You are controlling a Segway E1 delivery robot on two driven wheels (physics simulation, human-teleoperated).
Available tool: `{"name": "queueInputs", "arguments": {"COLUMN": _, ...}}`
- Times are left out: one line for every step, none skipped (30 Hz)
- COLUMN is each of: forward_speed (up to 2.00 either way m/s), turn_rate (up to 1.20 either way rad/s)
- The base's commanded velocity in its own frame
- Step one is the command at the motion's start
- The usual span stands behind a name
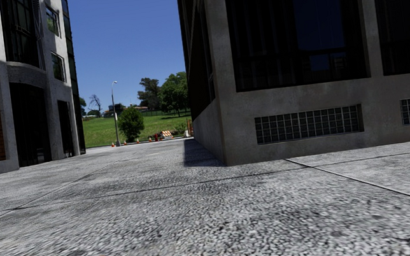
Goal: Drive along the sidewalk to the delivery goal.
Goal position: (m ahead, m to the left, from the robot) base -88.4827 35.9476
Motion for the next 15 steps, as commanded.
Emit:
{"name": "queueInputs", "arguments": {"forward_speed": 0.00, "turn_rate": 0.00}}
{"name": "queueInputs", "arguments": {"forward_speed": 0.00, "turn_rate": 0.00}}
{"name": "queueInputs", "arguments": {"forward_speed": 0.00, "turn_rate": 0.00}}
{"name": "queueInputs", "arguments": {"forward_speed": 0.00, "turn_rate": 0.00}}
{"name": "queueInputs", "arguments": {"forward_speed": 0.00, "turn_rate": 0.00}}
{"name": "queueInputs", "arguments": {"forward_speed": 0.00, "turn_rate": 0.00}}
{"name": "queueInputs", "arguments": {"forward_speed": 0.00, "turn_rate": 0.00}}
{"name": "queueInputs", "arguments": {"forward_speed": 0.00, "turn_rate": 0.00}}
{"name": "queueInputs", "arguments": {"forward_speed": 0.00, "turn_rate": 0.00}}
{"name": "queueInputs", "arguments": {"forward_speed": 0.00, "turn_rate": 0.00}}
{"name": "queueInputs", "arguments": {"forward_speed": 0.00, "turn_rate": 0.00}}
{"name": "queueInputs", "arguments": {"forward_speed": 0.00, "turn_rate": 0.00}}
{"name": "queueInputs", "arguments": {"forward_speed": 0.00, "turn_rate": 0.00}}
{"name": "queueInputs", "arguments": {"forward_speed": 0.00, "turn_rate": 0.00}}
{"name": "queueInputs", "arguments": {"forward_speed": 0.00, "turn_rate": 0.00}}
